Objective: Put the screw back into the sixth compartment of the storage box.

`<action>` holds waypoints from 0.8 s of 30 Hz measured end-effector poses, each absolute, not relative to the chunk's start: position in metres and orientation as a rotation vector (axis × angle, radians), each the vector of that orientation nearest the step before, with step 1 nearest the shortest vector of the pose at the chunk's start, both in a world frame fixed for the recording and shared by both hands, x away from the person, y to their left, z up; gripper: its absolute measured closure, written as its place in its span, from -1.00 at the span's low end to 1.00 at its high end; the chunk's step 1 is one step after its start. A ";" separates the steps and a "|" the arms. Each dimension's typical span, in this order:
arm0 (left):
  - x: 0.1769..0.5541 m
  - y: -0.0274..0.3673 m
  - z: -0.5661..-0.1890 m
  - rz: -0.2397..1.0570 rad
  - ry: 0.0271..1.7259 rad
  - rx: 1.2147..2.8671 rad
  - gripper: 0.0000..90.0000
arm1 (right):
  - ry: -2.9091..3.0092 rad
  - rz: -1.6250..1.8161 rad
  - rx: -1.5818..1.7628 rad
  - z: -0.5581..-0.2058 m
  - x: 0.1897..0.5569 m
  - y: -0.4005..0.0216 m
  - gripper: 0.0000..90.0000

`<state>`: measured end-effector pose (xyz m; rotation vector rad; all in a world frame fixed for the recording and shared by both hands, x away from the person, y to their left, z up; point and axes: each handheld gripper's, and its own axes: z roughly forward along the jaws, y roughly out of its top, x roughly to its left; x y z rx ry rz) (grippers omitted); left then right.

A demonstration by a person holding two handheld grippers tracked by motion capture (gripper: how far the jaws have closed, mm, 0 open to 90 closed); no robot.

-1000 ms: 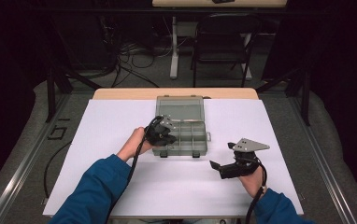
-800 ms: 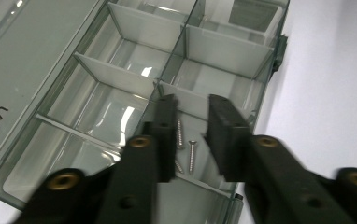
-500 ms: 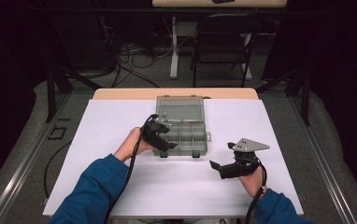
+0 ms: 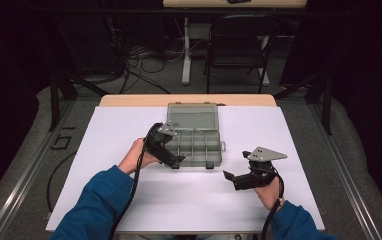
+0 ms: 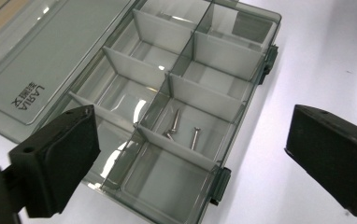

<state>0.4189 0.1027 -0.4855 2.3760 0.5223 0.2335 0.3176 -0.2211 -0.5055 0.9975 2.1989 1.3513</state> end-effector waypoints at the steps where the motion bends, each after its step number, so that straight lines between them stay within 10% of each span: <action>1: 0.419 0.103 -0.486 0.238 0.533 2.371 -0.99 | 2.197 1.350 1.003 -0.505 0.318 -0.221 -1.00; 24: 0.428 0.096 -0.494 0.322 0.695 2.350 -1.00 | 2.195 1.360 0.988 -0.506 0.315 -0.225 -1.00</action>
